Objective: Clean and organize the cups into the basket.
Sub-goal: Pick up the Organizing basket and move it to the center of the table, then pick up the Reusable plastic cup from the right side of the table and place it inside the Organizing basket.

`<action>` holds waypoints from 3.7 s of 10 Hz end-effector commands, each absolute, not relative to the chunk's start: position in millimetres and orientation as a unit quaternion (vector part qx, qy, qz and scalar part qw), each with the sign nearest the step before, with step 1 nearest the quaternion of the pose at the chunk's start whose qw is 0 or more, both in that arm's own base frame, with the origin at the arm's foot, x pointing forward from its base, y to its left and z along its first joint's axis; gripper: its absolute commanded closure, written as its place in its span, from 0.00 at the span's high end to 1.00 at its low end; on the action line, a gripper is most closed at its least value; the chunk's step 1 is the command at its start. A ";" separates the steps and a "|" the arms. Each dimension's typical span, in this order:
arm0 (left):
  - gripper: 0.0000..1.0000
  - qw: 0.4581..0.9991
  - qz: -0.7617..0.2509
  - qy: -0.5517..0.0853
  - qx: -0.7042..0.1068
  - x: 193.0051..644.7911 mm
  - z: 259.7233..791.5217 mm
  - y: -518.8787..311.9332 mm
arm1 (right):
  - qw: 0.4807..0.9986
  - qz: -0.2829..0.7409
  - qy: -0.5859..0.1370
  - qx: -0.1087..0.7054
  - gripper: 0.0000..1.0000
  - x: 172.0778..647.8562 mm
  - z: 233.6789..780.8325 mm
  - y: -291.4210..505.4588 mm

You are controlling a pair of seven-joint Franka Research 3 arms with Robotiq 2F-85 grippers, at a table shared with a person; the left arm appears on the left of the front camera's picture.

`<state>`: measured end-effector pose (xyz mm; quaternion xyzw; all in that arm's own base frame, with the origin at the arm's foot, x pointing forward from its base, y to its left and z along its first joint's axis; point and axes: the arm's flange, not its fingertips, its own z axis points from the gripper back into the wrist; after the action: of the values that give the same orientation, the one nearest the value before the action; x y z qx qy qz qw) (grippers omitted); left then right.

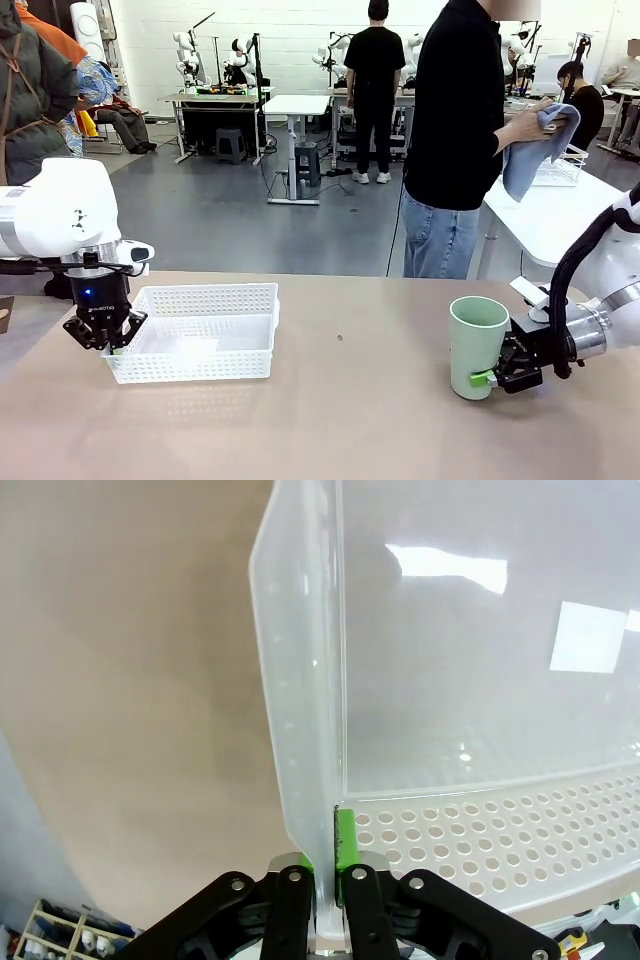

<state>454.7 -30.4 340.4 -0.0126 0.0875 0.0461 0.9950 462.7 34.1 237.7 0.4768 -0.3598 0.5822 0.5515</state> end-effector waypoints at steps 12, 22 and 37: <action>0.00 0.993 -0.043 0.083 0.068 475.9 344.9 -303.6 | 0.587 0.469 -0.523 0.403 0.00 440.7 452.1 6.7; 0.00 0.995 -0.044 0.083 0.039 465.5 353.8 -316.8 | 0.680 0.539 -0.418 0.269 0.81 439.3 504.7 99.1; 0.00 0.995 -0.044 0.083 0.039 465.5 353.8 -316.8 | 0.741 0.664 -0.064 0.079 0.81 424.8 478.8 242.4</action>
<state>465.6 -320.9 356.6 0.0353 0.0801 -0.0423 0.9953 427.0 238.7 482.0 0.0839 -0.0619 0.6684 0.7365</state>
